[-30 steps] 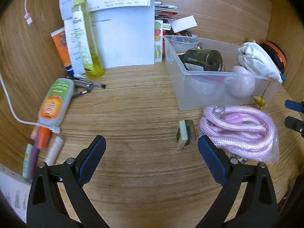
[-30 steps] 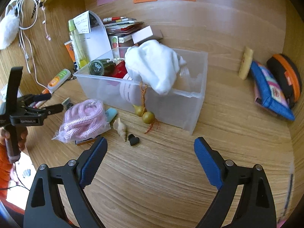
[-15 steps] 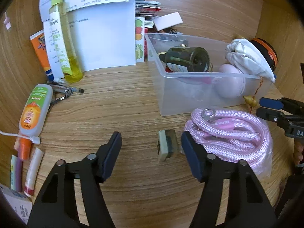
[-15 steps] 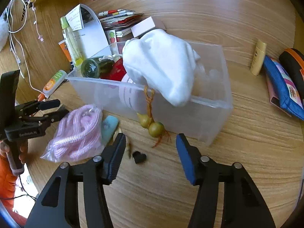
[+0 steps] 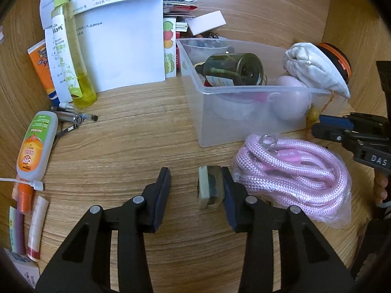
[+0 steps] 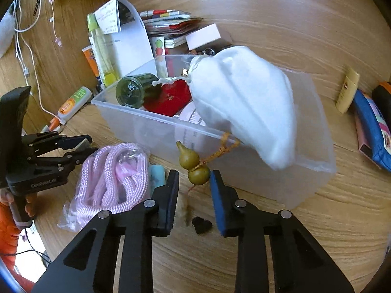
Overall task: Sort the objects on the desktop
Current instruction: 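Grasp the small grey block with the left gripper while the right grasps the green gourd keychain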
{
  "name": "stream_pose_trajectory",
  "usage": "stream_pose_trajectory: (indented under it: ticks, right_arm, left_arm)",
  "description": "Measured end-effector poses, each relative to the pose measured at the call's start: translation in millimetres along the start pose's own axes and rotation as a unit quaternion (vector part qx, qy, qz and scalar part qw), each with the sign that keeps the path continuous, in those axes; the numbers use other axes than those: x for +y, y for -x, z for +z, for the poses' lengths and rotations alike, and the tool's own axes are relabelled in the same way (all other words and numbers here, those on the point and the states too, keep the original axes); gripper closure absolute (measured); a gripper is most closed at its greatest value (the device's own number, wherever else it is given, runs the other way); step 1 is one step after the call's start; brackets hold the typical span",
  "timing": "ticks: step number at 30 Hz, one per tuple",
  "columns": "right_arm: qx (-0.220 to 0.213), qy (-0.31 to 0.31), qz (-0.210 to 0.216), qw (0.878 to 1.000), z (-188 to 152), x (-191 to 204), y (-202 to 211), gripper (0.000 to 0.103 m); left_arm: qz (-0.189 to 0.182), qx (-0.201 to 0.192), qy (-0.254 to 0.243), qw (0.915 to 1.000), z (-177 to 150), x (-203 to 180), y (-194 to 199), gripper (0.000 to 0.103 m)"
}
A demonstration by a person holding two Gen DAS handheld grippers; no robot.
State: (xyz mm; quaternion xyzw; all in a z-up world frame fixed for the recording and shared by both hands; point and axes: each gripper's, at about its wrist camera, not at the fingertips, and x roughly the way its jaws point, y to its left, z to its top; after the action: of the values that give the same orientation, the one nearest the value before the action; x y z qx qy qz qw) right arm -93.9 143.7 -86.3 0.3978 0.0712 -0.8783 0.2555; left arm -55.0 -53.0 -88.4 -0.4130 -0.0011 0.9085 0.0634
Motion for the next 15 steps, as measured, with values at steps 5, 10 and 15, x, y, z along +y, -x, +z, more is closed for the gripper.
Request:
stream_pose_trajectory:
  ticks: [5,10,15]
  right_arm:
    - [0.004,-0.002,0.005,1.0,6.8,4.7,-7.2,0.079]
    - [-0.003,0.006,0.002,1.0,9.6,13.4,-7.4,0.079]
    - [-0.005,-0.005,0.013,1.0,7.3,9.8,-8.6,0.084]
  left_arm:
    - [-0.018,0.007,0.004,0.9998,-3.1,2.2,-1.3,0.079]
    - [-0.021,0.008,0.0,0.9997,-4.0,-0.1,-1.8,0.083]
    - [-0.021,0.009,0.002,0.9997,-3.5,2.1,-2.3,0.088]
